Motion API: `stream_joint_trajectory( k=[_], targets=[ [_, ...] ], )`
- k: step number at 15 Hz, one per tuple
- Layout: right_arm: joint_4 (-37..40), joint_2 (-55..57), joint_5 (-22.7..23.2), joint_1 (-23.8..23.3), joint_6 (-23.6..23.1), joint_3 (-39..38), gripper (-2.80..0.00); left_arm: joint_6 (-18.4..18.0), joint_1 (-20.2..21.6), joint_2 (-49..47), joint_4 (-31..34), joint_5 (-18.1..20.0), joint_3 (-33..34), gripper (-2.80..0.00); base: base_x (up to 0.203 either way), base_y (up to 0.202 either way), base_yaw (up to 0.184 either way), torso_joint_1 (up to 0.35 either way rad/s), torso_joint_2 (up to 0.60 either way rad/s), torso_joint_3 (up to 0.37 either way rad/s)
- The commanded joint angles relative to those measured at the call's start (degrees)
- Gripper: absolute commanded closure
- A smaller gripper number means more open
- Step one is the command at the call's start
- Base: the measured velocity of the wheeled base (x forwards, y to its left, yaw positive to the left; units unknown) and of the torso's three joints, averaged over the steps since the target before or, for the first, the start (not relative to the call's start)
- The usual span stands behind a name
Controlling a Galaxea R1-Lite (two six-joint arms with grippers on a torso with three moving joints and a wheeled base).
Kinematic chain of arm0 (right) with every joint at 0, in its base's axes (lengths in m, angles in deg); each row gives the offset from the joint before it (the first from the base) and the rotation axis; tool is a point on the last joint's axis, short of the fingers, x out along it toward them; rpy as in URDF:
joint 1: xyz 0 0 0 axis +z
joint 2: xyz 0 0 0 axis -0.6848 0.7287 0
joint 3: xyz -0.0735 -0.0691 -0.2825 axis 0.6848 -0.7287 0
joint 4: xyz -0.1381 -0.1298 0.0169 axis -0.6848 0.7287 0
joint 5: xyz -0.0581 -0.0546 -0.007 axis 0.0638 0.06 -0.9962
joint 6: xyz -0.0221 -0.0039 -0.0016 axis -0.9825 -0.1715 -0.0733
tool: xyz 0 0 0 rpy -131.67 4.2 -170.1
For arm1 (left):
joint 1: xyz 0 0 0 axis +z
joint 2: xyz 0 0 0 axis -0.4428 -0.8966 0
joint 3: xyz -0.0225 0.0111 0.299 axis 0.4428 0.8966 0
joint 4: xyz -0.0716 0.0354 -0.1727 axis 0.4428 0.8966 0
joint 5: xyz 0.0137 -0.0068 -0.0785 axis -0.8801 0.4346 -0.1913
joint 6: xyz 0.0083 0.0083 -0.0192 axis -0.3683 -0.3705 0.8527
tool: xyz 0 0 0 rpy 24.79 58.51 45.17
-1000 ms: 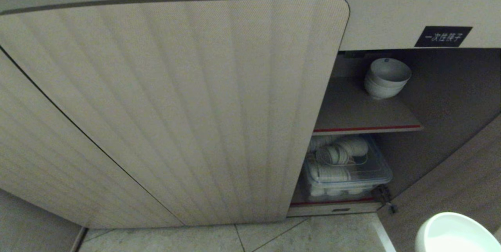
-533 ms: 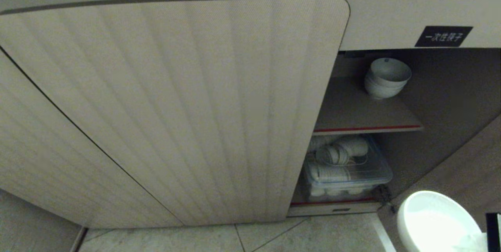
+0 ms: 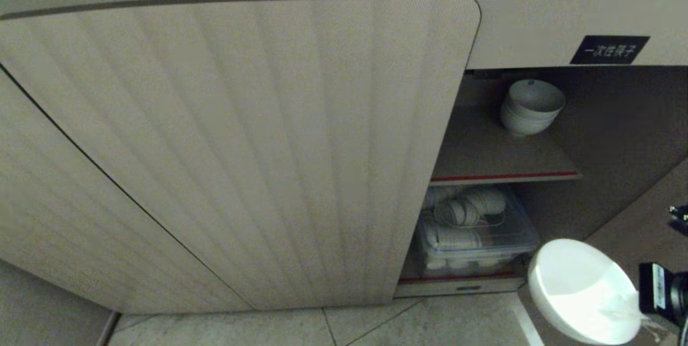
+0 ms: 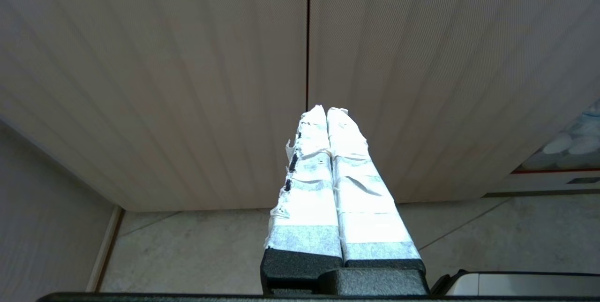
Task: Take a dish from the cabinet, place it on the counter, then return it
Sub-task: Put it back into the cabinet
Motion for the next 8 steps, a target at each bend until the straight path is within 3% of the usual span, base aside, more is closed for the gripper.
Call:
stream_joint_trajectory(
  k=[1, 8],
  targets=[
    [-0.2, 2.2, 0.0, 0.0, 1.0, 1.0, 0.00, 0.0, 0.1, 0.0, 0.0, 0.0, 0.0, 0.00, 0.000, 0.000, 0.000, 0.000, 0.00, 0.000],
    [-3.3, 6.8, -0.4, 1.0, 4.9, 3.5, 0.00, 0.0, 0.0, 0.0, 0.0, 0.0, 0.0, 0.00, 0.000, 0.000, 0.000, 0.000, 0.00, 0.000]
  ],
)
